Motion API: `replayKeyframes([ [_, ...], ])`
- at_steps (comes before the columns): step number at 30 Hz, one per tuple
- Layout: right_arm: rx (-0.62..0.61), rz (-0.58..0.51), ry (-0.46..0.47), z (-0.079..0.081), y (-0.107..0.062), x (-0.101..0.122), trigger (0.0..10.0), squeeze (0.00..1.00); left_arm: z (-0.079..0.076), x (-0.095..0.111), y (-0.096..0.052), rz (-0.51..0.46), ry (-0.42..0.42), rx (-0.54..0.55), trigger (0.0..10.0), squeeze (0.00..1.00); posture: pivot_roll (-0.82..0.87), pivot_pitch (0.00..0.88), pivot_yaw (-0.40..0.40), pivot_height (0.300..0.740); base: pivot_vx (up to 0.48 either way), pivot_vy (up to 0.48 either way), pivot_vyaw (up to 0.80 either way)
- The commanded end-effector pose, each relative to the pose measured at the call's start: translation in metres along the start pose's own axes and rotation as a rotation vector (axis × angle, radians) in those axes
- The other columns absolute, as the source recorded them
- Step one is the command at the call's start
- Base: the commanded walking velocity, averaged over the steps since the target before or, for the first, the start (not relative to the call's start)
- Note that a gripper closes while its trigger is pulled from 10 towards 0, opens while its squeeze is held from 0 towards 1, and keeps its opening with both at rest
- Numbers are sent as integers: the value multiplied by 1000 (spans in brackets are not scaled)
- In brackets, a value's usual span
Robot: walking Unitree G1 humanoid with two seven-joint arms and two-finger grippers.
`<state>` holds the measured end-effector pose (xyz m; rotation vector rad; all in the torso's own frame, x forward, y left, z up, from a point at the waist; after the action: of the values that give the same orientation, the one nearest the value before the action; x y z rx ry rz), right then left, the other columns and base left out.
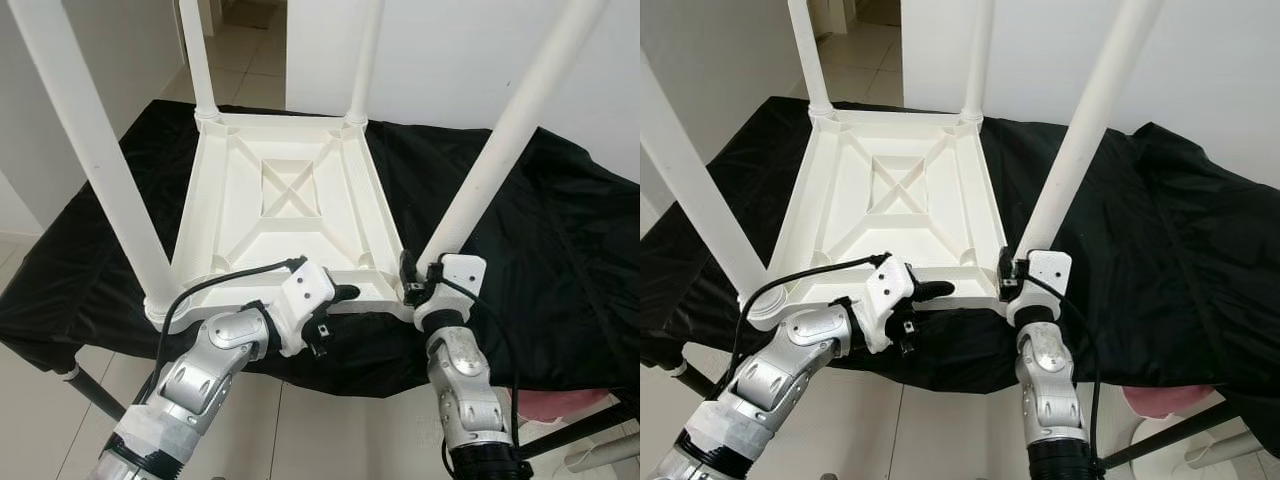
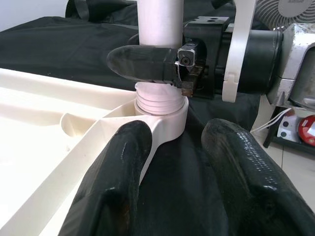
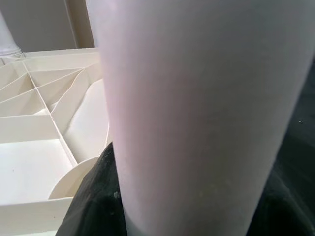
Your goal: Building children table
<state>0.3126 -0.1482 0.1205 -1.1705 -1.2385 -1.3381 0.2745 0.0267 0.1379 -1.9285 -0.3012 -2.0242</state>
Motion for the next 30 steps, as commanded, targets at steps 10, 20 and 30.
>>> replayKeyframes([
  [10,4,56,37,3,-5,-10,10000,1000,6,0,4,-3,6,42,10000,0,-16,0,-84,740,0,0,0],
  [20,109,14,-11,-26,-17,-2,10000,1000,7,0,7,-16,0,55,10000,0,-29,0,-94,740,0,0,0],
  [30,319,25,-49,-34,-22,-2,10000,0,10,2,8,-20,4,51,10000,0,-49,0,-66,740,0,0,0],
])
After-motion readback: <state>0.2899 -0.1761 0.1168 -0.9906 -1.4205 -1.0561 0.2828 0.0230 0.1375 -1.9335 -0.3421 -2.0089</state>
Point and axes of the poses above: a point about 5 cm out from each wrist's last joint towards the gripper, its own y axis pointing out of the wrist towards the gripper, its own x axis along the axis of the wrist's last joint, z = x × y, the point moved 3 cm from there along y, pointing out of the wrist towards the gripper, and after that the axes turned 5 degrees about -y, right-handed, at the moved point
